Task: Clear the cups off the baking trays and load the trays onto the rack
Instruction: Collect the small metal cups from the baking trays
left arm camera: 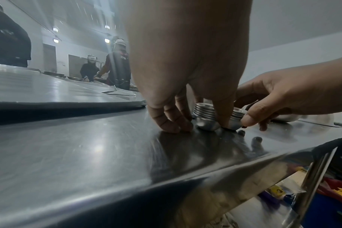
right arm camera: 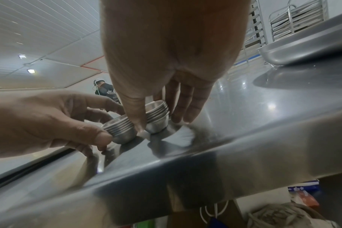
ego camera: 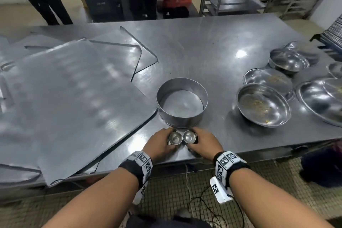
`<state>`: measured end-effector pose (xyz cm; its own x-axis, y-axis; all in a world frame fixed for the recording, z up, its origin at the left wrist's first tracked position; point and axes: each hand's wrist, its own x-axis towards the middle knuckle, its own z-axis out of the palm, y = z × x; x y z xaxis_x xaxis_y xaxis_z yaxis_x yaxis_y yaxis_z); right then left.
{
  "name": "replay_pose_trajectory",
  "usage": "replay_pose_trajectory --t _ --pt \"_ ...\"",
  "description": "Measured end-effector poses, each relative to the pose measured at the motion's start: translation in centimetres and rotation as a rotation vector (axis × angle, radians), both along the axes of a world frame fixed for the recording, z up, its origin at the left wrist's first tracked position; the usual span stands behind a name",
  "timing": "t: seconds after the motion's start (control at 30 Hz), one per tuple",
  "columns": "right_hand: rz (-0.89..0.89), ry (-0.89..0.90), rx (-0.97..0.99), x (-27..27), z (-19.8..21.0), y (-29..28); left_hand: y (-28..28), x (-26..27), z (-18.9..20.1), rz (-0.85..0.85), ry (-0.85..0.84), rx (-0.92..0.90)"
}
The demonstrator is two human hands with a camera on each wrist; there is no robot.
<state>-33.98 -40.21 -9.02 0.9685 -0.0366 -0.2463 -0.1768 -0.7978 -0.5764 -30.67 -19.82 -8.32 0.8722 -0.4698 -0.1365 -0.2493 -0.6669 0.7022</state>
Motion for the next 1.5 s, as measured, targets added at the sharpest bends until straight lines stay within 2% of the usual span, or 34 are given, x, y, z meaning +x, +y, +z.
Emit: replay_pose_trajectory --t 0.57,1.3,1.5 --pt "-0.04 0.021 -0.009 -0.4 0.0 -2.0 -1.8 0.8 -0.5 -0.079 -0.004 0.112" --pt "-0.079 0.012 -0.004 -0.4 0.4 -1.7 -1.7 1.1 -1.2 -0.07 -0.025 0.033" --pt "-0.074 -0.032 -0.111 -0.2 1.0 -1.6 -1.2 1.7 -1.2 -0.086 0.005 0.054"
